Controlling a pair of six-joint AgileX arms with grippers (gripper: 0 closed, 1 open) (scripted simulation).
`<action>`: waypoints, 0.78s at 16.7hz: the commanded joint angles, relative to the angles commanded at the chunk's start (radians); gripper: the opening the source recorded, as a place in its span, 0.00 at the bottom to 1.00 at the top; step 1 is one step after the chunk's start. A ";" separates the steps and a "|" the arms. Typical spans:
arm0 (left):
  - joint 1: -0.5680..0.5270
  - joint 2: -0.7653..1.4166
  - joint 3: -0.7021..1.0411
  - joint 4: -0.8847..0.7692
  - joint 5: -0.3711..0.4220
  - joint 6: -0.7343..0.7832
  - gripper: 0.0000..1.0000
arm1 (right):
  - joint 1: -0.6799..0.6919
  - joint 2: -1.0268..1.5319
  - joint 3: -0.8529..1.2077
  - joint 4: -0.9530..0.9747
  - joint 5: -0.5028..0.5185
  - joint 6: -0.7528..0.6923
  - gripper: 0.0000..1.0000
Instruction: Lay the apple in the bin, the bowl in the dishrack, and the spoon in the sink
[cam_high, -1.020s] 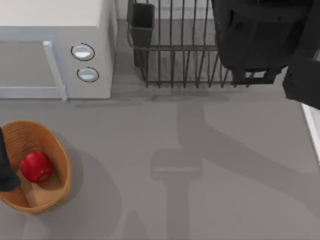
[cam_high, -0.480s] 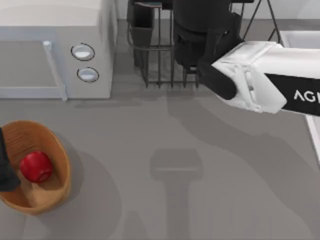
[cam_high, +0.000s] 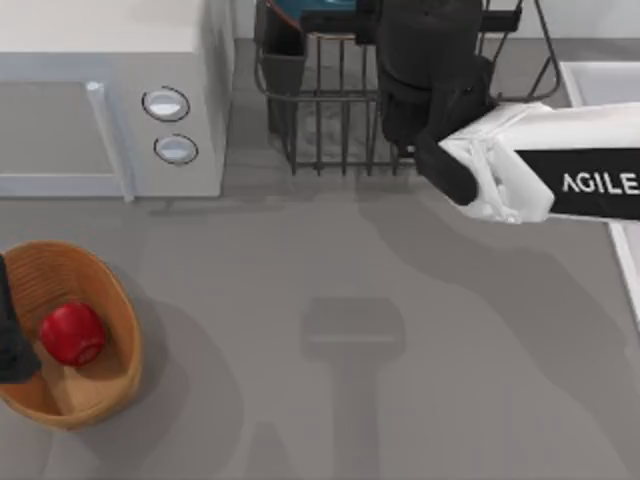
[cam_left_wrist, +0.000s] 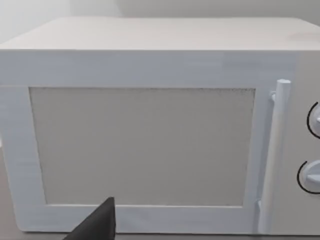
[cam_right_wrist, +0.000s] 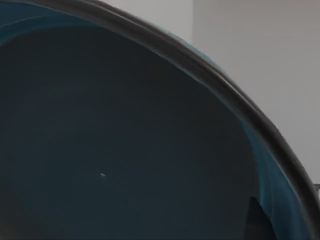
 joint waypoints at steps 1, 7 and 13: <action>0.000 0.000 0.000 0.000 0.000 0.000 1.00 | 0.000 0.000 0.000 0.000 0.000 0.000 0.00; 0.000 0.000 0.000 0.000 0.000 0.000 1.00 | 0.000 0.000 0.000 0.000 0.000 0.000 0.45; 0.000 0.000 0.000 0.000 0.000 0.000 1.00 | 0.000 0.000 0.000 0.000 0.000 0.000 0.90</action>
